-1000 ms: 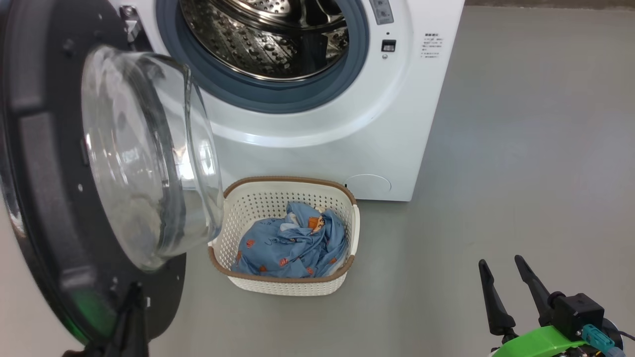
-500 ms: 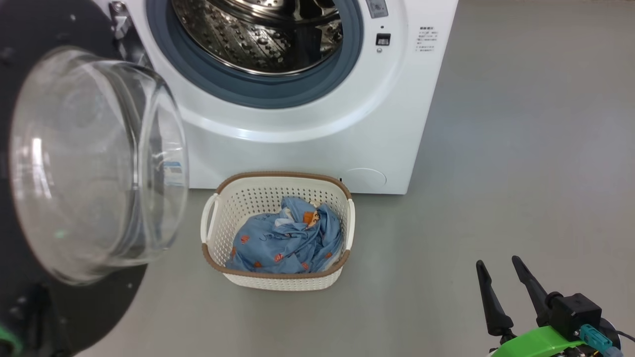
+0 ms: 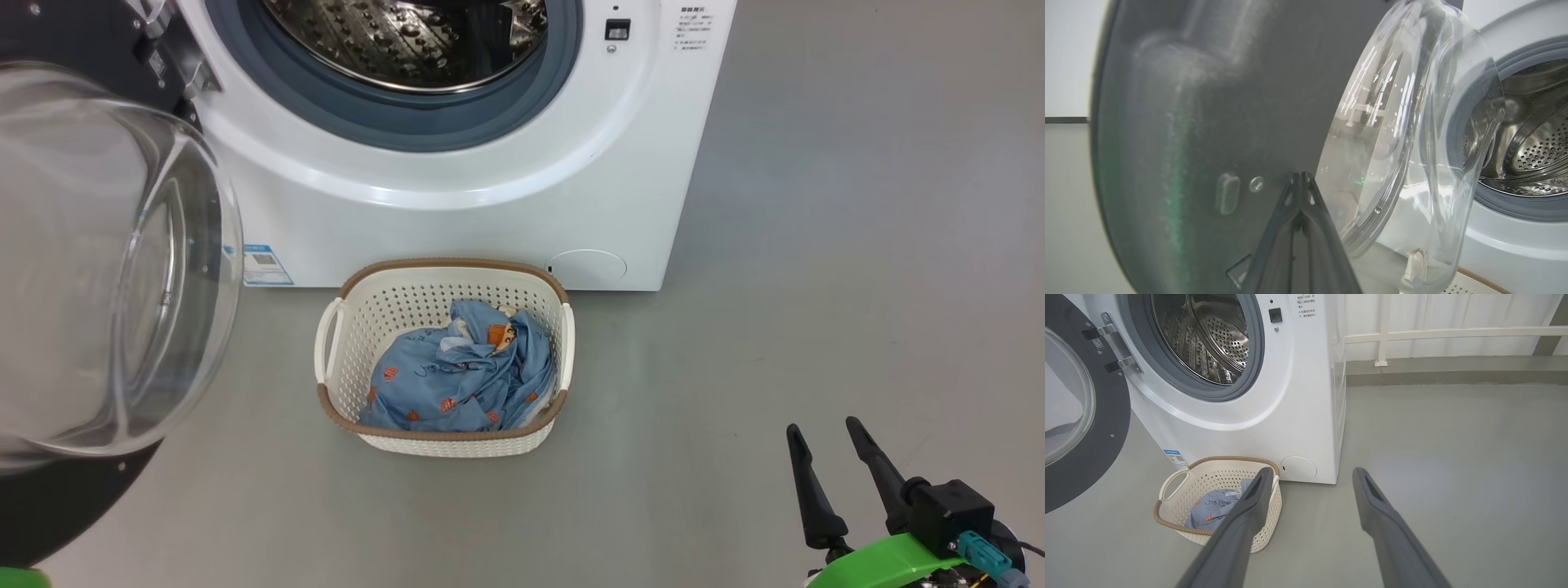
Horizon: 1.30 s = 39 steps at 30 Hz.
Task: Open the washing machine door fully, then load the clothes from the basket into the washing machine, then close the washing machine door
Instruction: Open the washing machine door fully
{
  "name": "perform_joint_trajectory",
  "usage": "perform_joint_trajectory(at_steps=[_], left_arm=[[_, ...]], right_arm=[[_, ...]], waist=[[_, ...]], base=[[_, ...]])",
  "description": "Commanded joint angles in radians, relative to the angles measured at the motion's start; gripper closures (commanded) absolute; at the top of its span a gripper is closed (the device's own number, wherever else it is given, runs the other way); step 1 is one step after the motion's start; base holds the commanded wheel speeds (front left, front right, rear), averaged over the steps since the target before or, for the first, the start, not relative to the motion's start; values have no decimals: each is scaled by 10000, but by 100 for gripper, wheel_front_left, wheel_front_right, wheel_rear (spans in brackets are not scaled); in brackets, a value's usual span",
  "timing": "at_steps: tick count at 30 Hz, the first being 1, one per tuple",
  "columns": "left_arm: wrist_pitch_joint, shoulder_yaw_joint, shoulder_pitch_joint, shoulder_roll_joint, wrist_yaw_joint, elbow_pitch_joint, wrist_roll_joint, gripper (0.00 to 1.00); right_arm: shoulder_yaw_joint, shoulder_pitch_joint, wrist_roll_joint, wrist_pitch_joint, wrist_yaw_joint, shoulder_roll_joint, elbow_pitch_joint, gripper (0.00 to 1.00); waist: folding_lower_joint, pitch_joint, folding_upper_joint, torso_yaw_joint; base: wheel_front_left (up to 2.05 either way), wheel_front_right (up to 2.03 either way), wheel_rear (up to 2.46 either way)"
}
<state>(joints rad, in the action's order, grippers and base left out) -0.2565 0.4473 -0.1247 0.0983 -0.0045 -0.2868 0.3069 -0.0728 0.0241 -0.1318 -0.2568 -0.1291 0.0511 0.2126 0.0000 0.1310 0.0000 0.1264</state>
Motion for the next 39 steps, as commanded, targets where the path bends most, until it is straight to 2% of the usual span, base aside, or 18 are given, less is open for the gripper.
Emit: perform_joint_trajectory(at_steps=[1,12,22,31,38,39], left_arm=[[-53,576,-402,619,19,94,95,100],[-53,1312,-1472,1576,-561,-1471,-70,100],[-53,1737,-1797,1871,-911,-1914,-543,100],[-53,1492,-1184,1170,-1166,-613,-1082,100],[-53,711,-334,118,-1234,996,-1647,100],[-53,516,-175,23,-1239,1200,-1752,92]], right_arm=[[258,360,50,-49,-16,66,-255,0],[331,500,21,-49,-16,61,-241,0],[356,567,-9,-49,-16,42,-188,0],[332,503,-128,-49,-16,19,-171,0],[436,484,-235,-49,-16,5,-136,0],[453,479,-249,-49,-16,4,-134,0]], waist=[[0,27,0,8],[0,164,0,-43],[0,96,0,-149],[0,-106,0,-136],[0,-276,0,-165],[0,-306,0,-183]], base=[[0,0,0],[0,0,0],[0,0,0],[0,0,0],[0,0,0],[0,0,0]])
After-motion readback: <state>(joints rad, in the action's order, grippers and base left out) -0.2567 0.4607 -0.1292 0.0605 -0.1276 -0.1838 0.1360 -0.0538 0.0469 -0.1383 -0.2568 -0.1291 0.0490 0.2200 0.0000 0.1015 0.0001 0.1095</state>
